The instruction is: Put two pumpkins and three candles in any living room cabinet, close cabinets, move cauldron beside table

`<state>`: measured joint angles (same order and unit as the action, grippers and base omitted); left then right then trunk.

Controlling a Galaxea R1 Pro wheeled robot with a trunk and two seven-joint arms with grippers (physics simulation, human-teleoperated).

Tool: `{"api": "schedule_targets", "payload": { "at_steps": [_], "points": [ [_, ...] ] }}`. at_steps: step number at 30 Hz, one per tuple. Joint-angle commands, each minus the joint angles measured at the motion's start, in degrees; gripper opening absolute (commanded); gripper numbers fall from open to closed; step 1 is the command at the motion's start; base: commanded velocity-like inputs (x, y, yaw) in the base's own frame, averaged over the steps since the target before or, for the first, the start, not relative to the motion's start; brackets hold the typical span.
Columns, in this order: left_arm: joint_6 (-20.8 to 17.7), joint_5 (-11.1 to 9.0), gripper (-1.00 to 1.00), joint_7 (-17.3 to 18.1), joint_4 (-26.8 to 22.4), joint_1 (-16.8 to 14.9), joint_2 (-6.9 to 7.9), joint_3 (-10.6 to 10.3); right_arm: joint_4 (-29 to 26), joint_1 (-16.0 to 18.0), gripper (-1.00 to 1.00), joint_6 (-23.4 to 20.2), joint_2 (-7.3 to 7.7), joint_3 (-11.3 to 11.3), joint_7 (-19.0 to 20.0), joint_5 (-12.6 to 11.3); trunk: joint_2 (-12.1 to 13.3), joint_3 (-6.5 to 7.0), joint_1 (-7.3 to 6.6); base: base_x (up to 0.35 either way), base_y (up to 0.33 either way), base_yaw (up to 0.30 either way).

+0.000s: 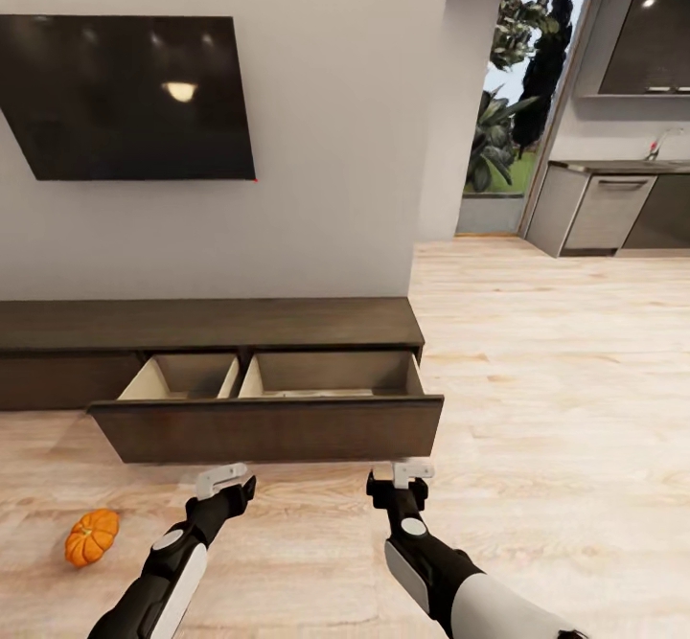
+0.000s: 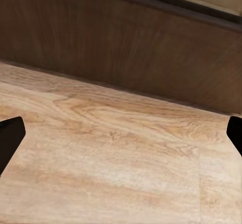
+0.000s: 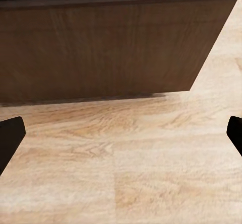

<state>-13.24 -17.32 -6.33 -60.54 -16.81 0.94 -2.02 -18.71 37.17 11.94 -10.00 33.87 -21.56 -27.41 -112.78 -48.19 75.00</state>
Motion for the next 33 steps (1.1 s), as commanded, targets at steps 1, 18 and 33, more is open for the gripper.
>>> {"api": "schedule_targets", "payload": {
  "at_steps": [1, 18, 33],
  "points": [
    [0.24, 0.00, 1.00, 0.00, 0.01, 0.00, -0.01, -0.04, 0.11, 0.00, 1.00, 0.15, 0.00, 0.00, 0.10, 0.01, -0.42, -0.18, 0.23, 0.000, 0.000, 0.000],
    [1.14, 0.06, 1.00, 0.00, 0.07, 0.00, -0.09, -0.23, 0.52, 0.00, 1.00, 3.62, 0.00, -0.10, 0.47, -0.10, -7.23, -3.24, 3.96, 0.000, 0.000, 0.000],
    [1.19, 0.02, 1.00, 0.00, 0.07, -0.02, -0.15, -0.25, 0.60, 0.00, 1.00, 4.05, 0.00, -0.07, 0.81, -0.04, -13.25, -5.93, 7.25, 0.000, 0.000, 0.000]
  ]
}}
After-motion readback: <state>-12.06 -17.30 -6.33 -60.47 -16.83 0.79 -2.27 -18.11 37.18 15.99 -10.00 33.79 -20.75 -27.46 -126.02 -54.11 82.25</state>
